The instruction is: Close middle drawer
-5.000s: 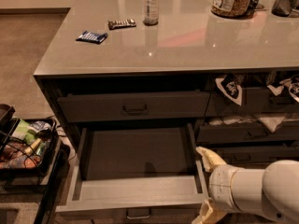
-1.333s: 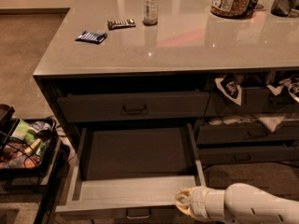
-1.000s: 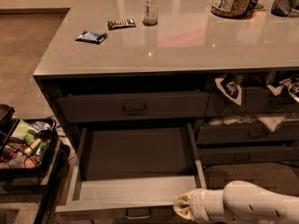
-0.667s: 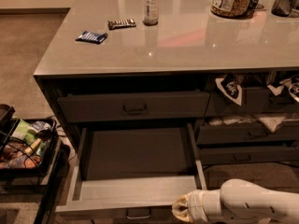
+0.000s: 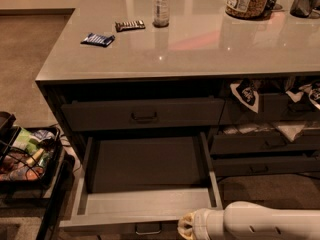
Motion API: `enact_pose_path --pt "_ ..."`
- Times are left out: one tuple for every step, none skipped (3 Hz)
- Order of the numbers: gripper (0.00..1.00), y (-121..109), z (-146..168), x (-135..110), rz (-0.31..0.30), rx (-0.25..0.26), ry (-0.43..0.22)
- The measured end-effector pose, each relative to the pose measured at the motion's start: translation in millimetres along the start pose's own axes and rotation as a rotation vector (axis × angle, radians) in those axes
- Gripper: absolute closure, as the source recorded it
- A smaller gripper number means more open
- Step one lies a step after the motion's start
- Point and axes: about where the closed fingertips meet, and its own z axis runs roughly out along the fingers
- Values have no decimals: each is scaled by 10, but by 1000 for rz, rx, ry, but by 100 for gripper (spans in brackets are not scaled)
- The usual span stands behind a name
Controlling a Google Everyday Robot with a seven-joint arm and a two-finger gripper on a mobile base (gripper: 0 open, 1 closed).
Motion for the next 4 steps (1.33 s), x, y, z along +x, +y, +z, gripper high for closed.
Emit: enact_pose_path --pt "100 -112 131 131 82 102 35" --pt "100 -167 203 213 122 153 52" --pt "100 -170 196 208 122 153 52" --pt "100 -205 205 234 143 179 60"
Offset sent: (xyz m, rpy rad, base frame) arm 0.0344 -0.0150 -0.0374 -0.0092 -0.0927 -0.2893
